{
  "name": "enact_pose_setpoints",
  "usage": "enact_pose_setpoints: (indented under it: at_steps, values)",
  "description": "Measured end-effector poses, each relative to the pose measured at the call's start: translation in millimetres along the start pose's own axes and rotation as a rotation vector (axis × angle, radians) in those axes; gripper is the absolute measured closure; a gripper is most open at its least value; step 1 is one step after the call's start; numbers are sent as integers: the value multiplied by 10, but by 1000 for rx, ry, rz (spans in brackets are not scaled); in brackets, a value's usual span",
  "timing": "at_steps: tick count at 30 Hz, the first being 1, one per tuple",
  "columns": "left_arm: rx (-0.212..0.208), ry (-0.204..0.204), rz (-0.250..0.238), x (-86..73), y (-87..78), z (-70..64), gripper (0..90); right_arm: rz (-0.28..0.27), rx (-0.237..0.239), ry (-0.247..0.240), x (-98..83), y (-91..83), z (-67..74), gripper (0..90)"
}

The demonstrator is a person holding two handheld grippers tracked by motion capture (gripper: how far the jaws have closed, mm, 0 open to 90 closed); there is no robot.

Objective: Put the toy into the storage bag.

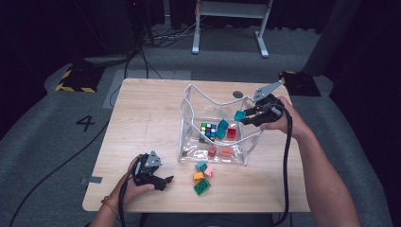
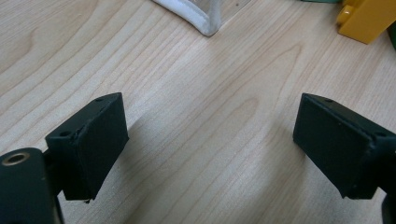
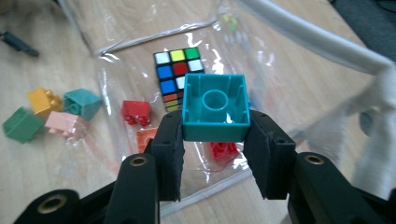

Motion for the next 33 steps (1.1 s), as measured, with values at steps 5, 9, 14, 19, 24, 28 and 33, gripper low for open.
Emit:
enact_pose_setpoints:
  at_steps: [5,9,14,19,24,28,33]
  values:
    - [0,0,0,0,0,-1,102,-25,-10,-7,-29,-32,16,501]
    - [0,0,1,0,0,-1,102,-59,-17,-1,-39,-59,50,470]
    - [0,0,1,0,0,-1,102,-98,-35,14,-37,-104,73,422]
    - [2,0,0,0,-1,0,102,-165,-58,15,-18,-168,129,359]
    - [1,-1,0,0,0,-1,102,-224,-69,11,-50,-276,220,346]
    - [1,0,1,0,-1,-1,102,-261,-87,2,-84,-396,301,338]
    - [0,-1,1,0,-1,-1,102,-316,-123,13,-171,-564,419,321]
Point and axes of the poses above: each handheld gripper's, and its own axes: y roughly forward along the jaws, x roughly out of its top, z roughly to its left, the point moved 2 cm from there along y, roughly forward along the jaws, and after that the axes turned 2 degrees about y, right-handed, at the moved point
